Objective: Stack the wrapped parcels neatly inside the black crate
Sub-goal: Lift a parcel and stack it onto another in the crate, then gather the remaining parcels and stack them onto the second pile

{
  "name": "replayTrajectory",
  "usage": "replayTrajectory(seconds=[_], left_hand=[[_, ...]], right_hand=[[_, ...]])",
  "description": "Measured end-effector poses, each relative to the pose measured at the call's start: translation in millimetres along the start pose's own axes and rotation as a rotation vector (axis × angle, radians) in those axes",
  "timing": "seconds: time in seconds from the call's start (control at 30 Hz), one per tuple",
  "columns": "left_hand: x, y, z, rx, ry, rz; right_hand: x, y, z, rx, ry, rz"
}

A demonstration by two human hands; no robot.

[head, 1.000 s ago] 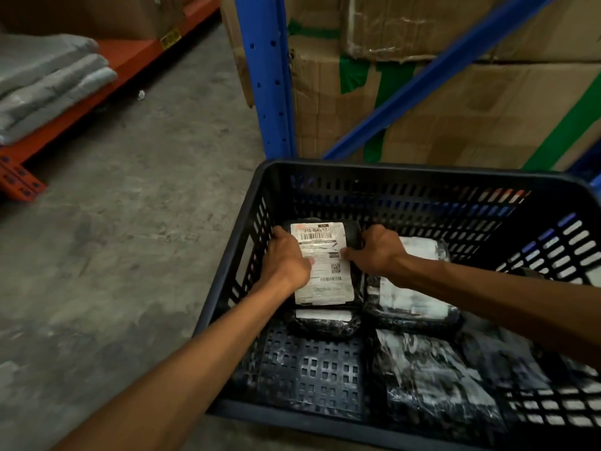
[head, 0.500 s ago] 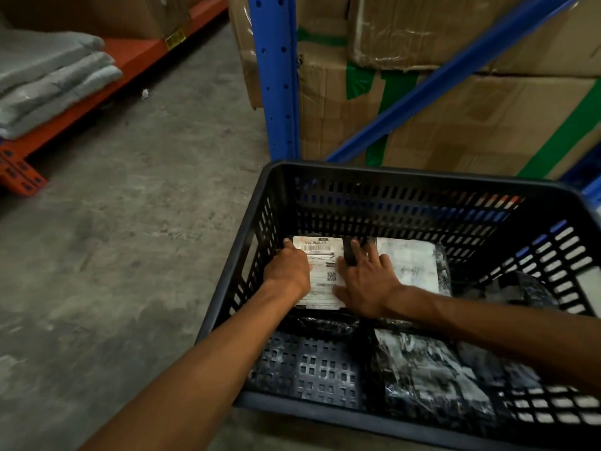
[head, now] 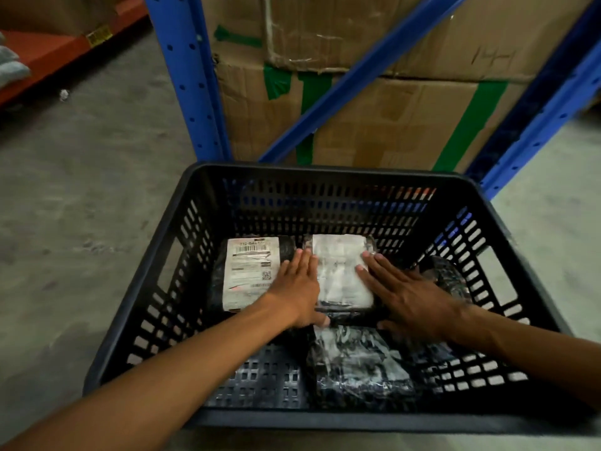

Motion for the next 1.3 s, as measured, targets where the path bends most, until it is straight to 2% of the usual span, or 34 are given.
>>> replayTrajectory(seconds=[0.2,0.27,0.37,0.47,0.6,0.67,0.73,0.8,0.9,1.03,1.13,1.3], left_hand=[[-6.5,4.7,19.4,0.314,0.205,0.008],[-4.5,4.2,20.6,0.33,0.232,0.011],[-6.0,-0.8,17.3,0.167,0.226,0.027],[-8.0,-17.6,-4.2,-0.058,0.234,0.15],[-17.3,-43.1,-49.2,-0.498,0.24,0.176],[-23.7,-52.7,-63.2,-0.768,0.268,0.112],[-26.1,-58.2,-72.8,-0.992,0.382,-0.015],[-26.9,-61.3,-79.1,-1.16,0.501,-0.187],[-31.1,-60.4,-82.8,-1.355,0.501,-0.425],[-39.6,-54.8,-77.8,-1.536,0.544,-0.446],[-41.5,-58.7,-67.8,-1.45,0.622,-0.49],[-47.4,-86.2,-59.7,-1.132,0.79,-0.67]], right_hand=[[20.0,-32.4,12.5,-0.051,0.065,0.128],[23.4,-32.5,11.8,-0.026,0.051,0.164],[20.9,-25.0,7.2,0.02,0.03,0.144],[14.5,-8.0,-12.2,0.164,0.057,0.101],[10.8,18.3,-65.4,0.518,0.325,0.071],[13.4,23.5,-87.5,0.666,0.399,0.086],[18.9,21.2,-99.4,0.893,0.444,0.172],[28.4,12.3,-102.4,1.185,0.497,0.372],[48.3,-2.7,-100.0,1.43,0.551,0.771],[72.5,-17.8,-99.3,1.597,0.353,1.126],[88.4,-29.9,-105.5,1.716,0.266,1.145],[112.7,-57.2,-93.3,1.753,0.182,0.891]])
Point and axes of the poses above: each hand's wrist, its own x-axis towards the middle knuckle, its own z-axis out of the palm, y = z × x, the point moved 2 cm from there along x, towards the middle knuckle, and after that the axes turned 11 degrees about y, right-handed, at the moved point
